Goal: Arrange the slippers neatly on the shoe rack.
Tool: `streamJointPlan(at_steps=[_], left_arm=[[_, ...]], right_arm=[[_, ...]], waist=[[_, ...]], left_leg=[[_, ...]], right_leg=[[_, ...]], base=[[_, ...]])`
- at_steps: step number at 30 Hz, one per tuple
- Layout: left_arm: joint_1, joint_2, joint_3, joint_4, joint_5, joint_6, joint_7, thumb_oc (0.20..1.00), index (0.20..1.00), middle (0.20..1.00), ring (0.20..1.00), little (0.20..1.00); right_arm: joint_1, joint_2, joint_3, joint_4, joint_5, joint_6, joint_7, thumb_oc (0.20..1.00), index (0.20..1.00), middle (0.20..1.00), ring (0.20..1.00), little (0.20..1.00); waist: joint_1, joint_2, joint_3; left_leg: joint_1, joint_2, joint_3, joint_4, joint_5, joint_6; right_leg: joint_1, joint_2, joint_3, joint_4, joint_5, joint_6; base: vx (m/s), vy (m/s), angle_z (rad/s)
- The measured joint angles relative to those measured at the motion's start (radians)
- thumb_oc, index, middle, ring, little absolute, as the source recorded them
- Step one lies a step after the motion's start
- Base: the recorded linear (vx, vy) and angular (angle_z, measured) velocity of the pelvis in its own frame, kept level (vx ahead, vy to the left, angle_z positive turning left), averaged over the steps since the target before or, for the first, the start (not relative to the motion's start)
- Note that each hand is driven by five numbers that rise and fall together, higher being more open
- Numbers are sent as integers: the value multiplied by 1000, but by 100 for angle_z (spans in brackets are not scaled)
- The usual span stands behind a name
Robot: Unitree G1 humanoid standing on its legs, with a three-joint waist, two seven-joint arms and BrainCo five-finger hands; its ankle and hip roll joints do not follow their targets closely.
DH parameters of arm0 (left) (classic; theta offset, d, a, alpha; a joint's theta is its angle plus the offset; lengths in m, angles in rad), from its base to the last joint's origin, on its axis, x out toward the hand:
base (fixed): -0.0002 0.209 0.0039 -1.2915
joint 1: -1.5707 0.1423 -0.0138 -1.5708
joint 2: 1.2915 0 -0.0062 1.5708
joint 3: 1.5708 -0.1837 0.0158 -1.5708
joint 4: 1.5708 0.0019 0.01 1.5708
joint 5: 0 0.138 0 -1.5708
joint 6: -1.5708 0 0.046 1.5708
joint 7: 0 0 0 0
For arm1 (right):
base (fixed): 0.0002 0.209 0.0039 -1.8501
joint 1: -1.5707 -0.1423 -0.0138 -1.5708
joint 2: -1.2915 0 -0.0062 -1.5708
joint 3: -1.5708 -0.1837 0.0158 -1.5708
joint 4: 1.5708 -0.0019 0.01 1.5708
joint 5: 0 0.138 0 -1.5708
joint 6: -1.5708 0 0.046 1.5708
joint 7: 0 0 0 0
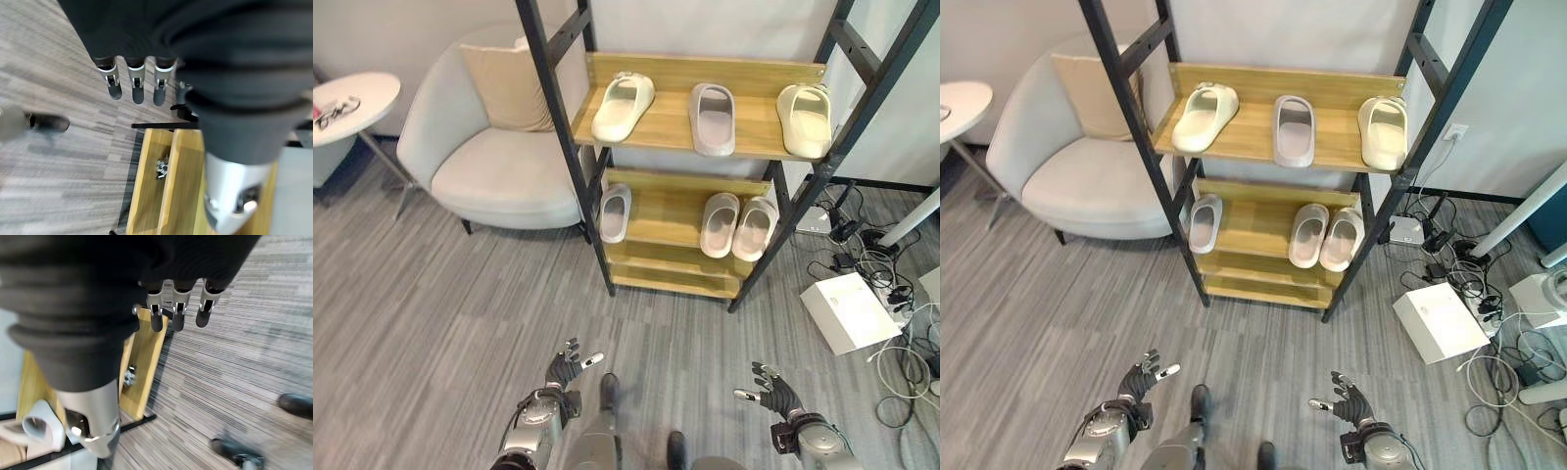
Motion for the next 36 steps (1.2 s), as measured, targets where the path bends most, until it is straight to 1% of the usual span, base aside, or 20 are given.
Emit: streamJointPlan(at_steps=[1, 3, 5, 7, 8, 9, 11, 14, 16, 18, 20, 22, 23, 24, 25, 28, 30, 33, 34, 36], left_arm=[[1, 6, 1, -4, 0, -1, 0, 1000, 1000, 1000, 1000, 1000], [-4, 34, 0, -29, 0, -2, -2, 1000, 1000, 1000, 1000, 1000], [-40, 45, -8, -12, 0, -1, -4, 1000, 1000, 1000, 1000, 1000], [-70, 49, -8, -6, 0, -1, -7, 1000, 1000, 1000, 1000, 1000], [-71, 51, -6, -8, 0, -2, -7, 1000, 1000, 1000, 1000, 1000], [-70, 55, -4, -11, 0, -2, -7, 1000, 1000, 1000, 1000, 1000], [-58, 65, 1, -10, 0, -2, -7, 1000, 1000, 1000, 1000, 1000], [-40, 69, 4, -12, 0, -1, -6, 1000, 1000, 1000, 1000, 1000], [-20, 60, 0, -17, 0, 0, -8, 1000, 1000, 1000, 1000, 1000], [-6, 49, -2, -21, -1, 0, -9, 1000, 1000, 1000, 1000, 1000], [-4, 38, -5, -22, -1, 1, -9, 1000, 1000, 1000, 1000, 1000], [-4, 33, -6, -22, -2, 1, -9, 1000, 1000, 1000, 1000, 1000], [-5, 15, -10, -23, -2, 2, -12, 1000, 1000, 1000, 1000, 1000], [-32, 2, -16, -28, -3, 1, -15, 1000, 1000, 1000, 1000, 1000], [-36, 1, -31, -30, -3, -1, -16, 1000, 1000, 1000, 1000, 1000], [-30, 4, -38, -29, -3, 3, -15, 1000, 1000, 1000, 1000, 1000], [-22, 0, -36, -28, -3, 2, -20, 1000, 1000, 1000, 1000, 1000], [-19, 12, -37, -27, -3, 2, -20, 1000, 1000, 1000, 1000, 1000], [-25, 18, -36, -26, -3, 2, -20, 1000, 1000, 1000, 1000, 1000], [-27, 22, -36, -26, -3, 2, -20, 1000, 1000, 1000, 1000, 1000]], right_arm=[[1, 14, -3, 4, 0, 9, -2, 1000, 1000, 1000, 1000, 1000], [-14, 46, 1, -7, 0, 7, 0, 1000, 1000, 1000, 1000, 1000], [-32, 62, 14, -19, 0, 7, 1, 1000, 1000, 1000, 1000, 1000], [-45, 62, 32, -35, 0, 7, 1, 1000, 1000, 1000, 1000, 1000], [-44, 63, 33, -52, -1, 6, 4, 1000, 1000, 1000, 1000, 1000], [-45, 66, 34, -59, -1, 4, 6, 1000, 1000, 1000, 1000, 1000], [-44, 71, 34, -57, -1, 6, 5, 1000, 1000, 1000, 1000, 1000], [-31, 75, 32, -58, -2, 6, 5, 1000, 1000, 1000, 1000, 1000], [3, 77, 33, -53, -2, 8, 8, 1000, 1000, 1000, 1000, 1000], [10, 70, 29, -50, -1, 8, 8, 1000, 1000, 1000, 1000, 1000], [5, 61, 32, -44, 0, 8, 9, 1000, 1000, 1000, 1000, 1000], [2, 57, 34, -40, 0, 8, 9, 1000, 1000, 1000, 1000, 1000], [-19, 34, 28, -45, 0, 6, 7, 1000, 1000, 1000, 1000, 1000], [-21, 18, 18, -47, 0, 8, 6, 1000, 1000, 1000, 1000, 1000], [-24, 2, 5, -46, 0, 6, 6, 1000, 1000, 1000, 1000, 1000], [-46, -17, -6, -50, 0, 5, 1, 1000, 1000, 1000, 1000, 1000], [-9, -18, -8, -49, -1, 8, 2, 1000, 1000, 1000, 1000, 1000], [20, 3, -6, -48, 0, 9, 9, 1000, 1000, 1000, 1000, 1000], [27, 23, -5, -48, -1, 9, 10, 1000, 1000, 1000, 1000, 1000], [28, 29, 0, -59, -27, 9, 8, 1000, 1000, 1000, 1000, 1000]], waist=[[-19, -10, 1], [-9, -30, 10], [-12, -46, 29], [-12, -46, 45], [-7, -47, 48], [-1, -46, 50], [2, -51, 52], [-7, -63, 49], [-20, -85, 33], [-22, -81, 17], [-23, -65, 17], [-21, -67, 17], [-19, -70, 25], [-17, -86, 34], [-6, -81, 33], [10, -62, 32], [-11, -17, 18], [-16, -43, 24], [-19, -58, 29], [-18, -63, 29]], left_leg=[[35, -21, 12, -39, 48, 49], [72, -33, 62, -93, 43, 79], [92, -50, 67, -94, 24, 105], [122, -61, 69, -94, 4, 102], [138, -63, 82, -94, -6, 92], [149, -65, 86, -94, -16, 86], [169, -76, 87, -95, -52, 80], [190, -85, 86, -98, -75, 88], [221, -79, 57, -101, -94, 59], [226, -40, 45, -94, -104, 26], [212, 14, 28, -49, -103, -10], [205, 27, 11, -14, -110, -19], [159, 41, -13, 95, -114, -28], [129, 33, -26, 91, -135, -48], [114, 36, -23, 19, -129, -56], [55, 51, -22, -35, -99, -72], [67, 44, -17, -7, -67, -28], [94, 8, 24, -55, -36, 12], [108, -17, 34, -88, -18, 23], [117, -34, 37, -95, -23, 32]], right_leg=[[7, -29, 3, 23, -21, 29], [-83, -53, 21, 197, -80, 83], [-186, -85, 0, 398, -150, 122], [-246, -123, -2, 464, -170, 135], [-260, -147, -15, 433, -169, 136], [-269, -170, -30, 384, -161, 137], [-302, -219, -24, 221, -45, 168], [-313, -257, -56, 73, 84, 169], [-268, -235, -57, 71, 117, 140], [-256, -195, -62, 61, 170, 110], [-229, -141, -89, 40, 168, 74], [-209, -122, -99, 19, 179, 57], [-171, -114, -110, -9, 175, 12], [-161, -122, -115, -8, 147, 1], [-153, -117, -117, -7, 137, -4], [-151, -84, -104, -8, 125, -6], [-116, -55, -92, -2, 102, 5], [-125, -95, -62, -2, 95, 39], [-129, -121, -56, -2, 108, 67], [-122, -139, -55, -2, 107, 78]], base=[[41, 125, -41], [56, 94, -54], [114, 26, -16], [158, -49, 3], [97, -70, -6], [212, -173, -11], [203, -211, -5], [175, -232, 6], [158, -302, 37], [75, -210, 16], [45, -101, 14], [114, -39, 10], [175, -20, 23], [122, 12, 28], [157, 35, 33], [134, 105, -36], [226, 246, -48], [72, 122, -23], [76, 85, -5], [49, 52, -2]])
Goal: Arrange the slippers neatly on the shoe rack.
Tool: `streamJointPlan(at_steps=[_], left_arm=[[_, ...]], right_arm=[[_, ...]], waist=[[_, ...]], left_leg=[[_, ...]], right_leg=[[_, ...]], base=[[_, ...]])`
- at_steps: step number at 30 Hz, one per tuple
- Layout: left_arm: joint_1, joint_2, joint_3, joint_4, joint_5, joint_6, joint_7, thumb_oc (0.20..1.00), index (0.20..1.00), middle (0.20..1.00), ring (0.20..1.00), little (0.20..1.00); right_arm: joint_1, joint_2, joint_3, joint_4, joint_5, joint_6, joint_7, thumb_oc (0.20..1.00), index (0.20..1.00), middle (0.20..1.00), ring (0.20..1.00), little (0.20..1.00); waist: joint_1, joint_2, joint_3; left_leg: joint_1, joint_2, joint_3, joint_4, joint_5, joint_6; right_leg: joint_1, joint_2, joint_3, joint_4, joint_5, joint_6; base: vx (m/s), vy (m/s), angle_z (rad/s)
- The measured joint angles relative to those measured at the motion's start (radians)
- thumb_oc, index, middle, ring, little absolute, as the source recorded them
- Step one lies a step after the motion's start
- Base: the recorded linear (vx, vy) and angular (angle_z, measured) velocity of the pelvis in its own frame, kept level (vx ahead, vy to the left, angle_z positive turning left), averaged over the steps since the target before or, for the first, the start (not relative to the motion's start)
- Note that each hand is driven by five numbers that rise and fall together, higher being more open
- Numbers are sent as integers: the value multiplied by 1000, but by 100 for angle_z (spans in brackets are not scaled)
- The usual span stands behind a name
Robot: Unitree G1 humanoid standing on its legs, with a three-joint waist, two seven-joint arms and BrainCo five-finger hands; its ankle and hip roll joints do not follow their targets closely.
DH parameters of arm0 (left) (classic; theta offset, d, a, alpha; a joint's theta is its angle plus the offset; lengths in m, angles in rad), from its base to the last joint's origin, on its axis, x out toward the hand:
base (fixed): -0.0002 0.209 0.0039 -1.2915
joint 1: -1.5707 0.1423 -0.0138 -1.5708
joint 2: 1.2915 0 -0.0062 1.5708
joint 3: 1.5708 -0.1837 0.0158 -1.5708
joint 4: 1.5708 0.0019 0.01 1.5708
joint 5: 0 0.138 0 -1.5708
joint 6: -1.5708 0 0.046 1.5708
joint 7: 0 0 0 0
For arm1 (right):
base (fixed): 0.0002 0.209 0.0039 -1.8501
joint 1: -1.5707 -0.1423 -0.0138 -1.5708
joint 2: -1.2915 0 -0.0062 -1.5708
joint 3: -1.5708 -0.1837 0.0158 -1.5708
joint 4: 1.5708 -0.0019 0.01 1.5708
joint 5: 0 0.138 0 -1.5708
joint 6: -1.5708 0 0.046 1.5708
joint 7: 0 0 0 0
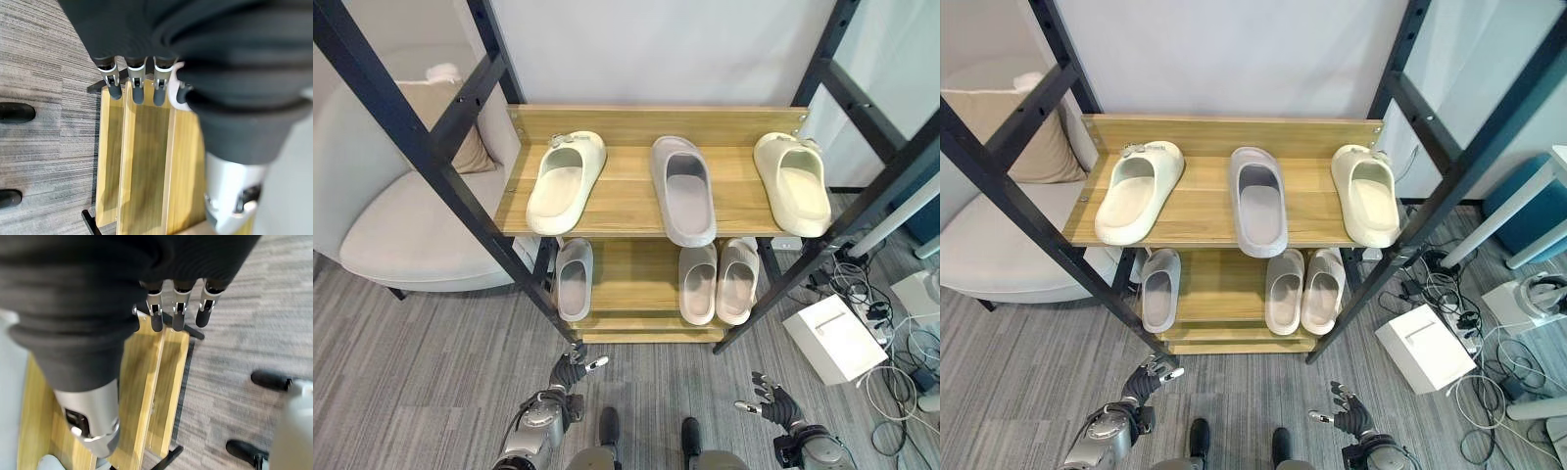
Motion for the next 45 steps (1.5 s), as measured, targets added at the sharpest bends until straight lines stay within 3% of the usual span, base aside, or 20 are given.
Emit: streamJointPlan(at_steps=[3, 4, 5, 8, 10, 12, 14, 15, 19, 24, 28, 31, 45], left_arm=[[-9, 31, 7, -8, 0, 1, 6, 1000, 1000, 1000, 1000, 1000], [19, 37, 29, -62, 1, -2, 13, 1000, 1000, 1000, 1000, 1000], [32, 38, 38, -72, 1, -6, 13, 1000, 1000, 1000, 1000, 1000], [33, 35, 37, -65, 3, -11, 13, 1000, 1000, 1000, 1000, 1000], [66, 5, 39, -67, 4, -13, 17, 1000, 1000, 1000, 1000, 1000], [75, -8, 35, -74, 4, -13, 22, 1000, 1000, 1000, 1000, 1000], [82, -16, 16, -90, 4, -24, 22, 1000, 1000, 1000, 1000, 1000], [83, -22, -12, -86, 4, -29, 25, 1000, 1000, 1000, 1000, 1000], [109, -40, -68, -81, 4, -32, 40, 1000, 1000, 1000, 1000, 1000], [108, -35, -79, -76, 4, -32, 57, 1000, 1000, 1000, 1000, 1000], [94, -27, -79, -41, 4, -27, 55, 1000, 1000, 1000, 1000, 1000], [96, -10, -78, -39, 4, -16, 55, 1000, 1000, 1000, 1000, 1000], [99, 18, -70, -37, 4, -7, 43, 1000, 1000, 1000, 1000, 1000]], right_arm=[[-15, -23, 0, -130, -148, 12, -18, 1000, 1000, 1000, 1000, 1000], [92, -146, -6, -485, -343, -5, -42, 1000, 1000, 1000, 1000, 1000], [122, -182, -25, -573, -410, -40, -57, 1000, 1000, 1000, 1000, 1000], [187, -197, -128, -675, -567, -72, -72, 1000, 1000, 1000, 1000, 1000], [348, -260, -179, -858, -607, -96, -73, 1000, 1000, 1000, 1000, 1000], [368, -262, -195, -922, -623, -101, -77, 1000, 1000, 1000, 1000, 1000], [332, -263, -207, -1007, -623, -129, -125, 1000, 1000, 1000, 1000, 1000], [260, -265, -197, -1012, -648, -155, -174, 1000, 1000, 1000, 1000, 1000], [2, -260, -148, -927, -728, -150, -332, 1000, 1000, 1000, 1000, 1000], [-215, -249, -114, -841, -819, -109, -466, 1000, 1000, 1000, 1000, 1000], [-364, -194, -75, -722, -828, -47, -507, 1000, 1000, 1000, 1000, 1000], [-402, -161, -77, -661, -816, -26, -513, 1000, 1000, 1000, 1000, 1000], [-590, -140, -66, -305, -724, 53, -533, 1000, 1000, 1000, 1000, 1000]], waist=[[1, -4, 2], [-2, 6, 6], [-11, 4, 7], [-38, -16, -8], [-74, 4, -21], [-106, 8, -27], [-110, 12, -30], [-102, 19, -48], [-53, 54, -81], [20, 53, -99], [33, 13, -106], [77, -22, -107], [129, -42, -60]], left_leg=[[6, -10, 12, 0, -5, 9], [21, -11, 15, -1, -6, 11], [38, -8, 18, 0, -8, 12], [67, 7, 27, -7, -35, -12], [71, 13, 35, -7, -34, -10], [76, 20, 43, -7, -29, -10], [89, 26, 44, -8, -28, -12], [87, 30, 42, -8, -32, -20], [75, 28, 22, -8, -33, -17], [68, 23, -4, -7, -26, -16], [67, 16, -24, -8, -25, -15], [62, 13, -37, -7, -18, -18], [40, 0, -63, -7, -17, -13]], right_leg=[[2, -11, 1, 0, -8, 12], [16, -12, 3, 0, -11, 17], [32, -10, 4, 0, -12, 18], [48, 4, 24, -1, -38, 22], [52, 10, 31, 0, -35, 20], [53, 17, 34, 0, -26, 7], [65, 23, 36, -1, -24, 5], [66, 26, 32, 0, -30, 10], [70, 27, 19, 0, -29, 9], [67, 25, -11, -1, -32, 9], [86, 19, -32, 0, -31, 5], [87, 18, -51, 0, -33, 3], [79, 6, -81, -5, -44, 7]], base=[[53, 37, -3], [50, 17, -8], [34, 10, -8], [-12, -22, -13], [-26, -62, -21], [-29, -52, -16], [-29, -26, -3], [-29, -19, 8], [9, -2, 15], [28, 18, 22], [47, 42, 14], [27, 26, 18], [23, 23, 6]])
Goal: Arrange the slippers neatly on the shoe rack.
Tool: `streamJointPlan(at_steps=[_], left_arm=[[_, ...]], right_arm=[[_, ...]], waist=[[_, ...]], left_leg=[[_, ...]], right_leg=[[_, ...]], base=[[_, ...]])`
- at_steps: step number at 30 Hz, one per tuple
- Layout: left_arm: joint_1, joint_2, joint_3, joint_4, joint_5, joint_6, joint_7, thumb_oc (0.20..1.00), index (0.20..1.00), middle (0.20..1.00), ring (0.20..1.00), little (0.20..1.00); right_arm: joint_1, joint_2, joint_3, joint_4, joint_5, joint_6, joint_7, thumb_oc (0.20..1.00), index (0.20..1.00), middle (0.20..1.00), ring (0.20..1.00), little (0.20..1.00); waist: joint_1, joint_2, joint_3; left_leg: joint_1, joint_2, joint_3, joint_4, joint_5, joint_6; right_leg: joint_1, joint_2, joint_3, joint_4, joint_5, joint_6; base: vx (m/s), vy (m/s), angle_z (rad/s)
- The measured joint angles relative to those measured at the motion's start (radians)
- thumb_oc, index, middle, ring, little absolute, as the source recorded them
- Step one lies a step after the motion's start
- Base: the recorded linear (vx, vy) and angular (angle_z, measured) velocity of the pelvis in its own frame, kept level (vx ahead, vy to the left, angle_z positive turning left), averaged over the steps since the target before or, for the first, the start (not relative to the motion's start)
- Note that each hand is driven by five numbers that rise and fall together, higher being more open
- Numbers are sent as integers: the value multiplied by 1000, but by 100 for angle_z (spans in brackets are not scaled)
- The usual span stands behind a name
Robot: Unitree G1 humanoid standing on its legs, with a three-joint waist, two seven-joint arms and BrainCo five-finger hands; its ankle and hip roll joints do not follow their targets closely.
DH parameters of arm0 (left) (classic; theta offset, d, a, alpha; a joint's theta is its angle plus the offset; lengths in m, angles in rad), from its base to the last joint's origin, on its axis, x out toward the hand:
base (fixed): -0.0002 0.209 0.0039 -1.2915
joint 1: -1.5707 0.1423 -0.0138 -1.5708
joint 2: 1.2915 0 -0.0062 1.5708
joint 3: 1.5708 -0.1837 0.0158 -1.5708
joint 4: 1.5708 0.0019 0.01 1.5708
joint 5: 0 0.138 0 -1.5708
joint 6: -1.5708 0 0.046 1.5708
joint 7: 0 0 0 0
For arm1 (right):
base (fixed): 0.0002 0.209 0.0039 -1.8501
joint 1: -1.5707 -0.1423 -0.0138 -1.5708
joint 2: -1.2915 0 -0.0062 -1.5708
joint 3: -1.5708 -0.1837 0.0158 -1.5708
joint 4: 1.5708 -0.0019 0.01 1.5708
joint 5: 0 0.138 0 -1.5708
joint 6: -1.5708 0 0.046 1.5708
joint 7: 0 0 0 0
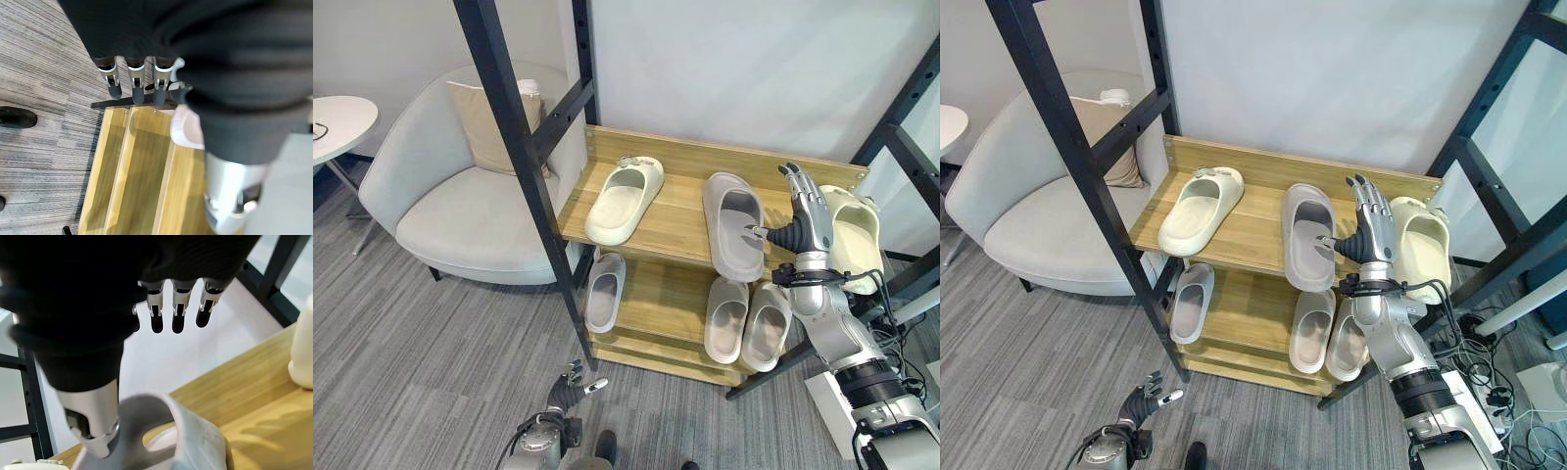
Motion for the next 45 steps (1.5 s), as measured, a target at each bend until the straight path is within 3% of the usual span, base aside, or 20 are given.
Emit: streamJointPlan(at_steps=[6, 9, 10, 11, 12, 22, 27, 29, 32, 33, 35, 38, 40, 43, 45], left_arm=[[-43, 13, -13, 1, -1, -1, 1, 1000, 1000, 1000, 1000, 1000], [-79, 12, -22, 2, -2, -1, 2, 1000, 1000, 1000, 1000, 1000], [-85, 12, -27, 2, -3, -1, 4, 1000, 1000, 1000, 1000, 1000], [-90, 11, -31, 2, -3, -1, 7, 1000, 1000, 1000, 1000, 1000], [-95, 11, -31, 3, -4, -1, 9, 1000, 1000, 1000, 1000, 1000], [-102, 10, -29, 3, -5, 0, 30, 1000, 1000, 1000, 1000, 1000], [-91, 4, -7, -10, -5, 15, 45, 1000, 1000, 1000, 1000, 1000], [-91, -4, 14, -12, -2, 21, 49, 1000, 1000, 1000, 1000, 1000], [-60, -24, 56, -12, 0, 34, 53, 1000, 1000, 1000, 1000, 1000], [-54, -26, 64, -14, 0, 35, 51, 1000, 1000, 1000, 1000, 1000], [-39, -27, 66, -13, 0, 36, 50, 1000, 1000, 1000, 1000, 1000], [-19, -31, 66, -10, 1, 38, 47, 1000, 1000, 1000, 1000, 1000], [-17, -38, 54, -16, 0, 40, 46, 1000, 1000, 1000, 1000, 1000], [-22, -36, 53, -26, 0, 41, 45, 1000, 1000, 1000, 1000, 1000], [-24, -31, 60, -25, 0, 40, 46, 1000, 1000, 1000, 1000, 1000]], right_arm=[[-222, -3, 101, 247, 108, 9, -10, 1000, 1000, 1000, 1000, 1000], [-266, -4, 109, 266, 128, 6, -10, 1000, 1000, 1000, 1000, 1000], [-276, -2, 109, 282, 144, 5, -9, 900, 900, 900, 900, 900], [-286, -1, 109, 300, 152, 4, -10, 278, 278, 278, 278, 278], [-302, -1, 110, 318, 165, 4, -9, 200, 200, 200, 200, 200], [-325, 36, 96, 333, 286, 12, -22, 200, 200, 200, 200, 200], [-158, 64, 8, 54, 382, 52, -25, 200, 200, 200, 200, 200], [-60, 77, -43, -147, 380, 55, -32, 200, 200, 200, 200, 200], [-17, 108, -76, -421, 358, -29, -54, 200, 200, 200, 200, 200], [-14, 123, -87, -474, 360, -38, -45, 200, 200, 200, 200, 200], [-20, 147, -80, -542, 358, -122, -30, 200, 200, 200, 200, 200], [3, 201, 113, -584, 504, -195, 105, 200, 200, 200, 200, 200], [54, 319, 389, -566, 896, -216, 300, 200, 200, 200, 200, 200], [50, 314, 517, -482, 1063, -204, 428, 200, 200, 200, 200, 200], [51, 294, 548, -440, 1084, -172, 498, 200, 200, 200, 200, 200]], waist=[[19, -3, 22], [17, -3, 36], [17, -2, 37], [17, 0, 38], [17, 2, 40], [6, 12, 47], [2, 24, 44], [0, 33, 46], [-14, 50, 38], [-16, 50, 38], [-19, 50, 37], [-25, 49, 31], [-24, 47, 28], [6, 33, 19], [14, 29, 17]], left_leg=[[-37, 2, -10, 7, 19, 6], [-62, 5, -23, 6, 25, -1], [-65, 6, -23, 6, 24, -5], [-70, 7, -24, 6, 24, -10], [-75, 8, -24, 6, 26, -13], [-68, 11, -24, 6, 33, -15], [-37, 12, -22, 6, 33, -4], [-38, 13, -23, 6, 34, -4], [-32, 14, -23, 6, 34, -4], [-30, 14, -23, 6, 34, -5], [-23, 16, -21, 6, 30, -10], [-21, 16, -20, 0, 23, -17], [-24, 17, -23, 1, 25, -20], [-26, 15, -32, 2, 27, -22], [-38, 12, -51, 2, 29, -25]], right_leg=[[-35, 5, -7, 0, 4, -2], [-56, 11, -13, 0, 10, -6], [-59, 11, -12, 0, 10, -6], [-63, 12, -13, 0, 9, -2], [-68, 13, -13, 0, 9, 3], [-62, 16, -11, 0, 24, -11], [-32, 16, -11, 0, 18, -13], [-31, 17, -14, 0, 17, -13], [-26, 18, -13, 0, 17, -14], [-24, 19, -14, 0, 17, -14], [-17, 19, -13, 0, 15, -15], [-17, 20, -9, 1, 11, -14], [-17, 21, -13, 5, 14, -18], [-13, 20, -28, 5, 13, -19], [-16, 20, -41, 5, 10, -17]], base=[[-44, 4, 4], [-28, 5, 8], [0, 0, 0], [0, 0, 0], [0, 0, 0], [0, 0, 0], [-1, -6, 0], [-5, -15, 1], [-1, -24, -1], [-9, -33, 0], [0, 0, 0], [-43, -62, -4], [-79, -40, 6], [-76, -33, 14], [-87, -29, 24]])
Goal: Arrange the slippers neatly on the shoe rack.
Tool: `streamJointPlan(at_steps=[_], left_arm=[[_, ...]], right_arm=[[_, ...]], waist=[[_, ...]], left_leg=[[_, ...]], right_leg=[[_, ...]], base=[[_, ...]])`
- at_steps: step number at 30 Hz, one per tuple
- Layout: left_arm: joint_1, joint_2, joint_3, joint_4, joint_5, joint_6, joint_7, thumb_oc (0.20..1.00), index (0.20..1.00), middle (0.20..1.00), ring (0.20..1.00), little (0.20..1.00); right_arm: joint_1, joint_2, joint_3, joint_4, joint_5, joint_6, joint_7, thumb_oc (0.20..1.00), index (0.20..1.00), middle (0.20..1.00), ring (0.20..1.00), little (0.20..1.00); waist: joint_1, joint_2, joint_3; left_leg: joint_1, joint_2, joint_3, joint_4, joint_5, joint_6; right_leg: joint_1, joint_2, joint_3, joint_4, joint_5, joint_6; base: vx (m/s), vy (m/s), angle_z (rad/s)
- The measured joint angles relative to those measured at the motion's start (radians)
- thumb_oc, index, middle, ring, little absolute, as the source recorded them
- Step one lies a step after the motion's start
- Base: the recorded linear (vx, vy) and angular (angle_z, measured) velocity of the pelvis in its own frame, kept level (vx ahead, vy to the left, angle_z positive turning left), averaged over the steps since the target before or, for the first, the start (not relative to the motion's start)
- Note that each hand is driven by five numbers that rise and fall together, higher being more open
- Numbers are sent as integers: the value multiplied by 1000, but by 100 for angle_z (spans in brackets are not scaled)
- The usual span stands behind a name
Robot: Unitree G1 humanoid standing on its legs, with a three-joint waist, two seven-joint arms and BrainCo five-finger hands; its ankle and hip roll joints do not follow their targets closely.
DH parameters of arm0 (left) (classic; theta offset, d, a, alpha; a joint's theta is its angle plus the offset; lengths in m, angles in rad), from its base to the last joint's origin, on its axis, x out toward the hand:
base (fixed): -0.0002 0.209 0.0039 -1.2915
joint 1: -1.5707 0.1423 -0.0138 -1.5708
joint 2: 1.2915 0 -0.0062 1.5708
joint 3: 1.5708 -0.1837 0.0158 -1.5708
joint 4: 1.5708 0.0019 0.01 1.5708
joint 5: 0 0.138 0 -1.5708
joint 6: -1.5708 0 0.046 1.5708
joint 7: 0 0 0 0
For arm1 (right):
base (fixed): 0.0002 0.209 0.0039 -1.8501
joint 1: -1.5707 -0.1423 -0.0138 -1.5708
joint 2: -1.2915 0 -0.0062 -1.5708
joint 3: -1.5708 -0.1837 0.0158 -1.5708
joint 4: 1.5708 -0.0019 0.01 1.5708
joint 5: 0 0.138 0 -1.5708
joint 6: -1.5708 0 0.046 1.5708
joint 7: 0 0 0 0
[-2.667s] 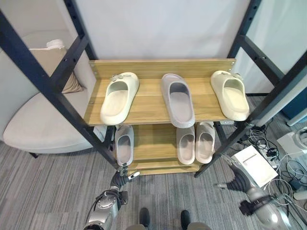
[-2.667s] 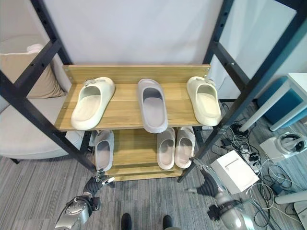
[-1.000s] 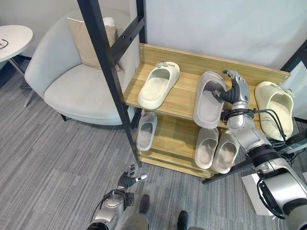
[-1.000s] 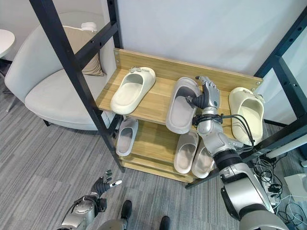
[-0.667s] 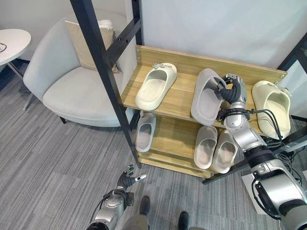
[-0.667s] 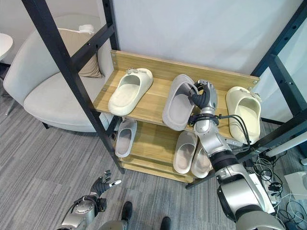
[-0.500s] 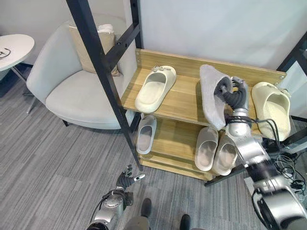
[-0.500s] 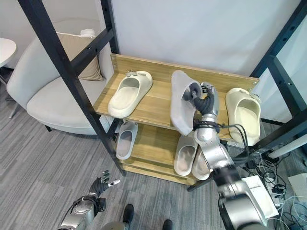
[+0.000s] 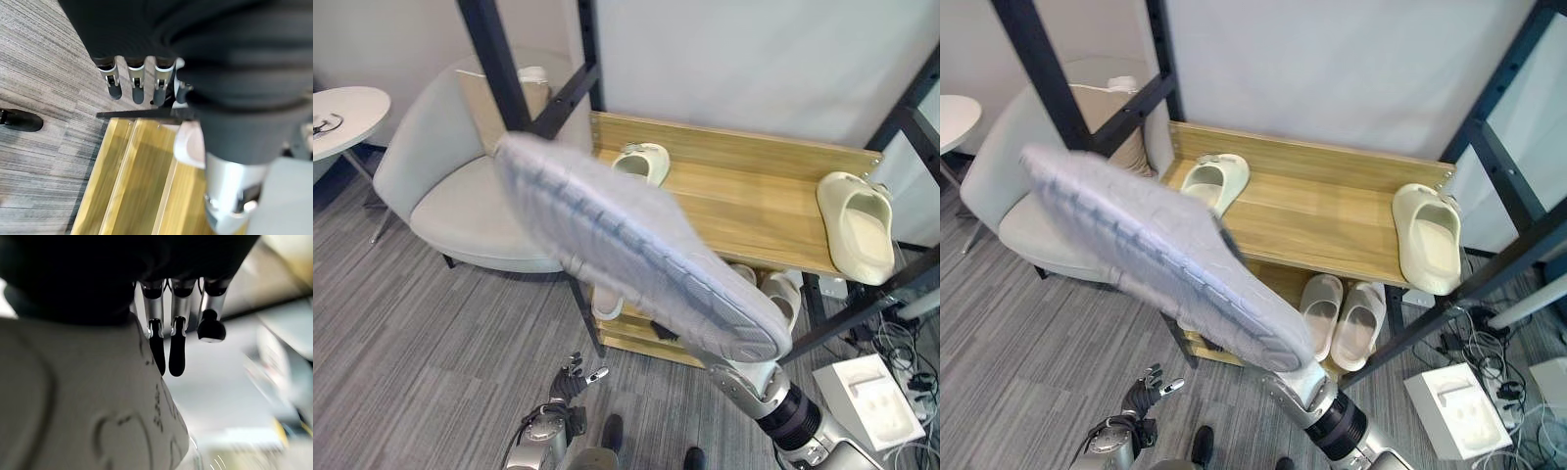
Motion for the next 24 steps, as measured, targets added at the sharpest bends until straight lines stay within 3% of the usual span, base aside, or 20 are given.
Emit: streamJointPlan(at_steps=[3, 6, 9, 11, 12, 15, 18, 24], left_arm=[[1, 13, 7, -3, -1, -5, 6, 1000, 1000, 1000, 1000, 1000], [-56, 19, 6, -32, -5, -27, 34, 1000, 1000, 1000, 1000, 1000], [-228, 20, -33, -93, -48, -63, 77, 1000, 1000, 1000, 1000, 1000], [-319, 50, -93, -150, -69, -95, 90, 1000, 1000, 1000, 1000, 1000], [-327, 59, -98, -163, -88, -105, 92, 1000, 1000, 1000, 1000, 1000], [-360, 89, -120, -179, -91, -117, 94, 1000, 1000, 1000, 1000, 1000], [-378, 101, -152, -180, -92, -119, 83, 1000, 1000, 1000, 1000, 1000], [-396, 103, -198, -218, -92, -118, 73, 1000, 1000, 1000, 1000, 1000]], right_arm=[[13, -45, -15, 71, -36, 25, 32, 200, 200, 200, 200, 200], [5, -128, -41, 258, -316, 47, -8, 200, 200, 200, 200, 200], [-133, -208, -133, 464, -599, 94, -117, 200, 200, 200, 200, 200], [-243, -203, -232, 642, -827, 150, -280, 200, 200, 200, 200, 200], [-288, -203, -257, 682, -882, 163, -336, 200, 200, 200, 200, 200], [-462, -252, -298, 744, -957, 199, -428, 200, 200, 200, 200, 200], [-619, -311, -330, 782, -982, 226, -500, 200, 200, 200, 200, 200], [-733, -319, -264, 947, -982, 247, -530, 200, 200, 200, 200, 200]], waist=[[3, 2, 0], [2, 27, 62], [7, 86, 244], [21, 97, 307], [26, 96, 314], [31, 105, 350], [40, 90, 359], [51, 65, 376]], left_leg=[[-22, -2, -9, 5, 11, 0], [-100, 2, -25, 45, 35, 8], [-274, 3, -50, 231, 10, -22], [-386, -13, -66, 271, -3, -23], [-425, -17, -67, 283, -5, -23], [-515, -31, -80, 347, -26, -19], [-608, -41, -83, 411, -26, -19], [-689, -61, -82, 514, -44, 2]], right_leg=[[-17, -1, -15, 0, 1, 2], [-93, 4, -24, 50, -2, 3], [-281, -7, -53, 301, -75, -19], [-449, -40, -50, 490, -158, -39], [-502, -48, -45, 531, -170, -48], [-597, -63, -41, 610, -180, -51], [-695, -78, -37, 692, -210, -61], [-765, -94, -23, 785, -254, -57]], base=[[-198, -34, 14], [-386, -36, 12], [-323, 16, 22], [-182, 85, 34], [-163, 69, 22], [-79, 36, 6], [-68, 51, 17], [-12, 25, 3]])
